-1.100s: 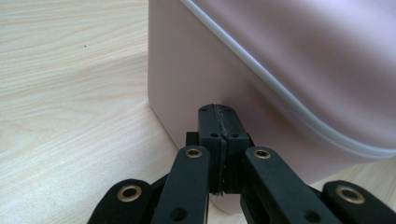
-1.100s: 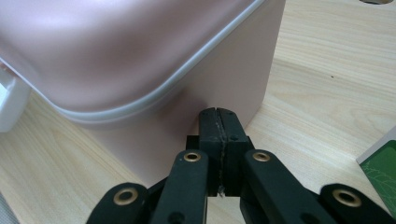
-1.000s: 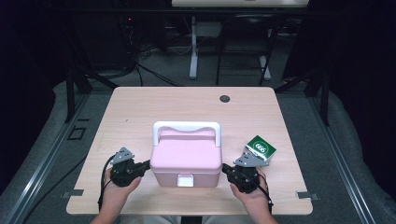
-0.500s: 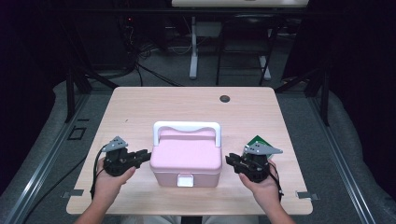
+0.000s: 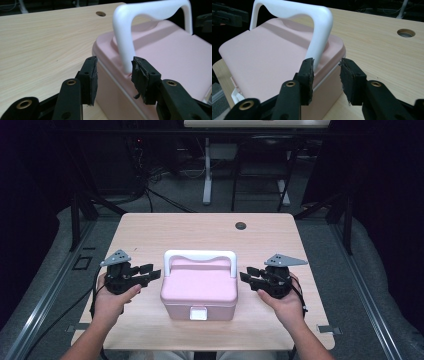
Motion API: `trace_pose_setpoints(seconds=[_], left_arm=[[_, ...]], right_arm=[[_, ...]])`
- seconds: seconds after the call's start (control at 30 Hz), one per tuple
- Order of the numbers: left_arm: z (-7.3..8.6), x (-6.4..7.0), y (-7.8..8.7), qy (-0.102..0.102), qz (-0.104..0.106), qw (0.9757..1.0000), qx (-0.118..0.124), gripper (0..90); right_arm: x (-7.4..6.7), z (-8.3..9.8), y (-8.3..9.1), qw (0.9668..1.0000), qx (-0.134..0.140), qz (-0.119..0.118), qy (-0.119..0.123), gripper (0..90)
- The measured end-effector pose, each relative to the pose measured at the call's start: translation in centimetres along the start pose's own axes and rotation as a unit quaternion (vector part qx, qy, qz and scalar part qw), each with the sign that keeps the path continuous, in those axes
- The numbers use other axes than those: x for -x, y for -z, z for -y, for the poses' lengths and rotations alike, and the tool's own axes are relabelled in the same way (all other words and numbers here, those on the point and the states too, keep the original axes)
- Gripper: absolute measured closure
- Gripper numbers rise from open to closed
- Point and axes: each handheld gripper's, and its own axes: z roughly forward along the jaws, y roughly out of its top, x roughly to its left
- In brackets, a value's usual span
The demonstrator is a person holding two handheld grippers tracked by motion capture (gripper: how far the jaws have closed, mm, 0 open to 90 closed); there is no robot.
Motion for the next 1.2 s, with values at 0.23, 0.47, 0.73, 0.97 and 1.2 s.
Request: trace_pose_setpoints(seconds=[0.23,0.47,0.73,0.97,1.2], left_arm=[[-0.4,0.2,-1.3,-0.009,0.019,0.9998,-0.004,55.7],[-0.4,0.5,-2.5,-0.008,0.035,0.9993,-0.011,59.9],[0.0,0.9,-2.4,-0.018,0.026,0.9995,0.001,68.5],[0.1,1.6,-2.0,-0.042,0.015,0.999,-0.001,73.2],[0.2,1.8,-1.9,-0.041,0.016,0.999,-0.001,73.4]], right_arm=[[-0.7,-0.4,-1.0,0.9998,0.007,-0.018,0.005,57.6],[-0.6,-0.5,-2.3,0.9995,0.003,-0.03,-0.002,57.4],[-0.7,0.0,-2.6,0.9993,0.016,-0.034,-0.002,68.8],[-1.4,0.4,-2.1,0.9987,0.027,-0.023,0.038,73.8],[-1.6,0.5,-2.0,0.9989,0.027,-0.022,0.033,74.0]])
